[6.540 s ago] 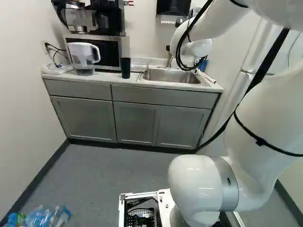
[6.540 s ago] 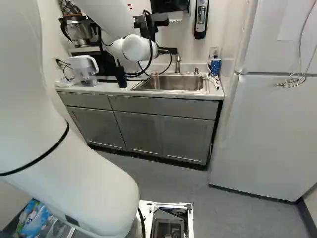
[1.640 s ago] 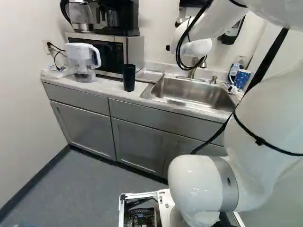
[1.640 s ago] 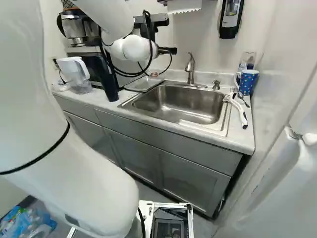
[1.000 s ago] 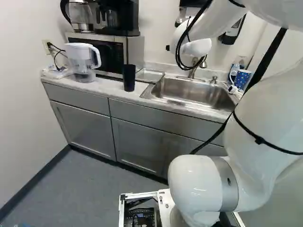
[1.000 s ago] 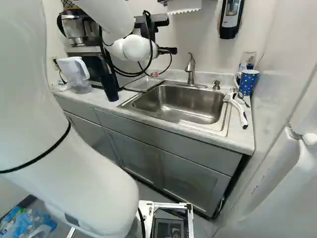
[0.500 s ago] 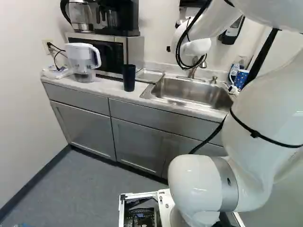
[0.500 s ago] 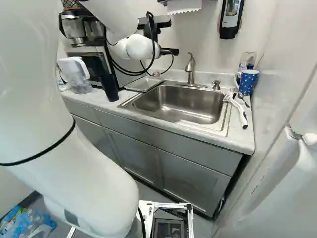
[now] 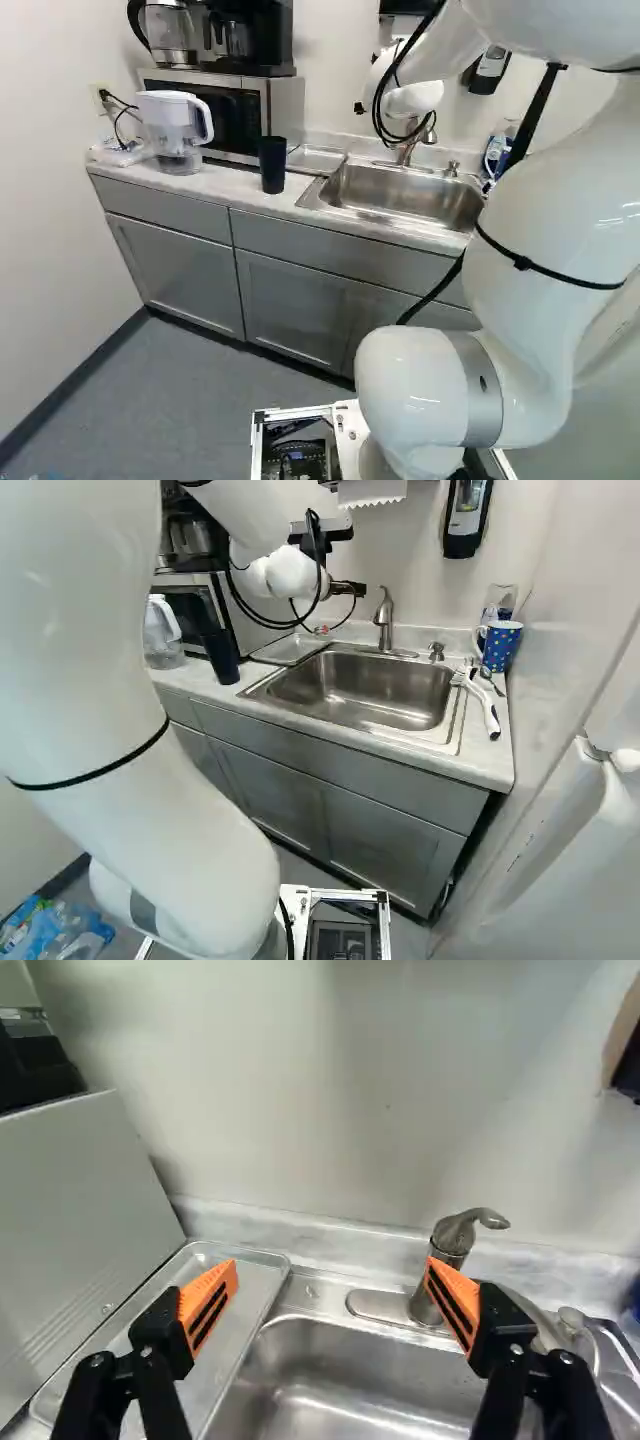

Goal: Rinse the cup and place it in the tray

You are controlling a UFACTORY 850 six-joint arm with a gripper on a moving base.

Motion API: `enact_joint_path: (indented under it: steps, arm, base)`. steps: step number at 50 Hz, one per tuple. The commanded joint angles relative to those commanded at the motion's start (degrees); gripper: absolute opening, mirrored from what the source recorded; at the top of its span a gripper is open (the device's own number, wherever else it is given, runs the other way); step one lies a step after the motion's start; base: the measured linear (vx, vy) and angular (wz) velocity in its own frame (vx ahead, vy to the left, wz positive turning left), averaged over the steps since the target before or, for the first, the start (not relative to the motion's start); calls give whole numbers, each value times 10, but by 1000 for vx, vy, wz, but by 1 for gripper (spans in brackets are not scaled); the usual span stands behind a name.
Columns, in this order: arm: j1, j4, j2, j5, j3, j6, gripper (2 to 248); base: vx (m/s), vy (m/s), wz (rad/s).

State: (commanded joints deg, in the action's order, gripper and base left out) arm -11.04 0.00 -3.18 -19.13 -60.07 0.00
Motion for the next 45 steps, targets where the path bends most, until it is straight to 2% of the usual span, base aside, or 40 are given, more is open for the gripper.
enact_joint_path:
  steps: [12,45]
  arm:
    - [-6,0,-21,14,-22,0,247]
    - [-25,0,-62,14,-66,0,247]
  base:
    - [0,0,0]
    - [0,0,0]
